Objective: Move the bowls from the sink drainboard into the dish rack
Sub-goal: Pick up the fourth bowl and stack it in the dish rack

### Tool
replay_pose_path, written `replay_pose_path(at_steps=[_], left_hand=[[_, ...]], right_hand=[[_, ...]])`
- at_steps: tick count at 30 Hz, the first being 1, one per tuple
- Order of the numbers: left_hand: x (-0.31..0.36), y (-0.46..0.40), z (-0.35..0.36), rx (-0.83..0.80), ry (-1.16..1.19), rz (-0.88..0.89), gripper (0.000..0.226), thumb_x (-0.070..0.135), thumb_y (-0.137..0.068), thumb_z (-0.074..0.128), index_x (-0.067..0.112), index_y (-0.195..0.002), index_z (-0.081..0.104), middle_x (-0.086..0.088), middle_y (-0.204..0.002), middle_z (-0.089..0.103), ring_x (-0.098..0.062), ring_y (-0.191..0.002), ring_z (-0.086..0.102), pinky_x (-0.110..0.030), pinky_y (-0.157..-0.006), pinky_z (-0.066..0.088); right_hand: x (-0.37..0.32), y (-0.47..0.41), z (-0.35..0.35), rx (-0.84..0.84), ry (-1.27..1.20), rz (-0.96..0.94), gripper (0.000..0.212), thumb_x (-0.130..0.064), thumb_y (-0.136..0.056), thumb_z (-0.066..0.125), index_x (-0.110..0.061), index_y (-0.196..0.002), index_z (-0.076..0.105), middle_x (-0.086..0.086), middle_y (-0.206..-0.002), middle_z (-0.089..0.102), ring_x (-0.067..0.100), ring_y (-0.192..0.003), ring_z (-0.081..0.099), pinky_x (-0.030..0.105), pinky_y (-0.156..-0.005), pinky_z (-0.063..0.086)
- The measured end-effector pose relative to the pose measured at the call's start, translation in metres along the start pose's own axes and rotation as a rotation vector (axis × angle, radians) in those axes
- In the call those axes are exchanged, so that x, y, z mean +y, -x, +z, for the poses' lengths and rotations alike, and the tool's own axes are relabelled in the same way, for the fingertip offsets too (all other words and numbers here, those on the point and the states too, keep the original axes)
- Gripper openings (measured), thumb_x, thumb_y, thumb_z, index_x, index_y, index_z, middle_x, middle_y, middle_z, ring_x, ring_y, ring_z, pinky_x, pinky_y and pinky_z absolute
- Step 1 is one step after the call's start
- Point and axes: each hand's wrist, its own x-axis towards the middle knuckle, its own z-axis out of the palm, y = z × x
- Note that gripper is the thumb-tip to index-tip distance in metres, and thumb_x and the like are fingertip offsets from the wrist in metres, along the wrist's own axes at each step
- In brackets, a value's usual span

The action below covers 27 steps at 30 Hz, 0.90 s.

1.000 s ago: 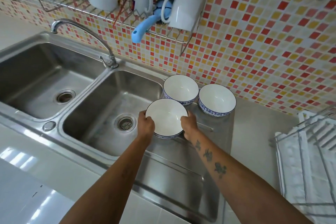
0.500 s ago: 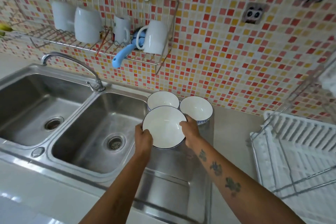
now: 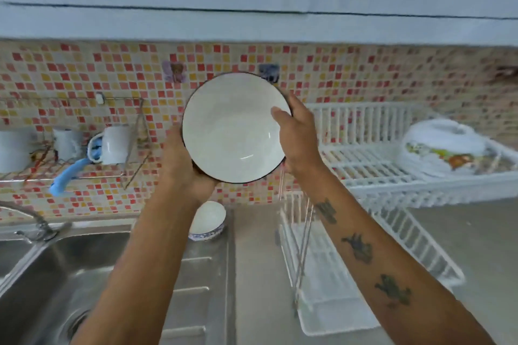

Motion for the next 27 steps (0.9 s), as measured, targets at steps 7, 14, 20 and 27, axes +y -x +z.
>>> replay_pose_path(at_steps=[7,14,20,27], left_hand=[[-0.035,-0.011,0.107,-0.375,-0.088,-0.322,0.058,0.064,-0.084,0.044,0.025,-0.121,0.066,-0.012,-0.121,0.070,-0.040,-0.106,0.067,-0.065,-0.085,0.052],[-0.069,-0.028,0.157,-0.397,-0.202,-0.404,0.063,0.070,-0.084,0.038,0.021,-0.113,0.065,-0.017,-0.122,0.065,-0.044,-0.110,0.060,-0.065,-0.086,0.050],[-0.101,-0.043,0.177,-0.215,-0.560,-0.154,0.046,0.057,-0.090,0.048,0.021,-0.114,0.063,-0.014,-0.115,0.067,-0.034,-0.100,0.066,-0.055,-0.083,0.056],[-0.130,-0.050,0.168,-0.217,-1.011,0.261,0.054,0.050,-0.072,0.077,0.017,-0.112,0.062,-0.005,-0.103,0.072,-0.015,-0.080,0.071,-0.024,-0.061,0.052]], right_hand=[[-0.044,-0.015,-0.117,0.180,0.006,-0.089,0.032,-0.003,-0.095,0.044,-0.029,-0.102,0.061,-0.006,-0.096,0.066,0.016,-0.088,0.063,0.033,-0.080,0.055],[-0.042,-0.020,-0.197,0.053,-0.065,0.033,0.026,-0.017,-0.099,0.041,-0.033,-0.110,0.059,-0.004,-0.111,0.065,0.022,-0.103,0.062,0.042,-0.091,0.052],[-0.037,-0.039,-0.243,-0.032,0.173,0.305,0.066,-0.063,-0.094,0.019,-0.019,-0.125,0.058,0.004,-0.115,0.062,0.026,-0.105,0.058,0.045,-0.100,0.042],[-0.011,-0.047,-0.242,-0.164,0.416,0.479,0.053,-0.065,-0.092,0.030,-0.024,-0.089,0.063,0.004,-0.085,0.065,0.016,-0.083,0.061,0.022,-0.072,0.042]])
